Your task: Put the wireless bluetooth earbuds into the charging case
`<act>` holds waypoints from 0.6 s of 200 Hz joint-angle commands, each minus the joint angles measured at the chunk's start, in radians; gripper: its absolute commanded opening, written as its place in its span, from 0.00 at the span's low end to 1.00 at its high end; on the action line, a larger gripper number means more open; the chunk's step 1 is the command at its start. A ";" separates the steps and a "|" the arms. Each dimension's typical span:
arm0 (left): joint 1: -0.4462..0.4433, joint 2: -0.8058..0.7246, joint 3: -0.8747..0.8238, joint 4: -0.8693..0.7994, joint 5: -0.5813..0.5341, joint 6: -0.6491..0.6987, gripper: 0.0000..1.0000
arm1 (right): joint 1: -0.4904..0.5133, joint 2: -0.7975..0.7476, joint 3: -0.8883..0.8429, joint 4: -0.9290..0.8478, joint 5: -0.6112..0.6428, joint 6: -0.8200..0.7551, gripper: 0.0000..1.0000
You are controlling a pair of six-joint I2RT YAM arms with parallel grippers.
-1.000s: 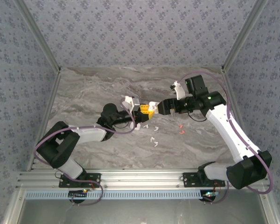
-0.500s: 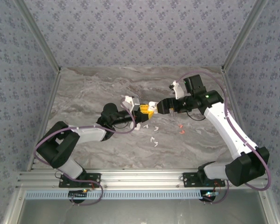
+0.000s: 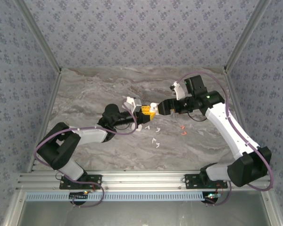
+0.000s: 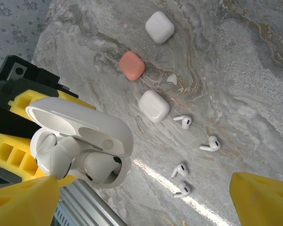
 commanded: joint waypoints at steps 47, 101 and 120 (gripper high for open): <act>-0.001 -0.028 0.033 0.035 0.013 0.021 0.00 | 0.018 0.030 0.038 0.028 -0.016 0.018 0.96; -0.001 -0.028 0.030 0.034 0.013 0.021 0.00 | 0.025 0.043 0.045 0.035 -0.013 0.021 0.96; -0.001 -0.027 0.029 0.034 0.013 0.020 0.00 | 0.027 0.048 0.046 0.040 -0.016 0.023 0.97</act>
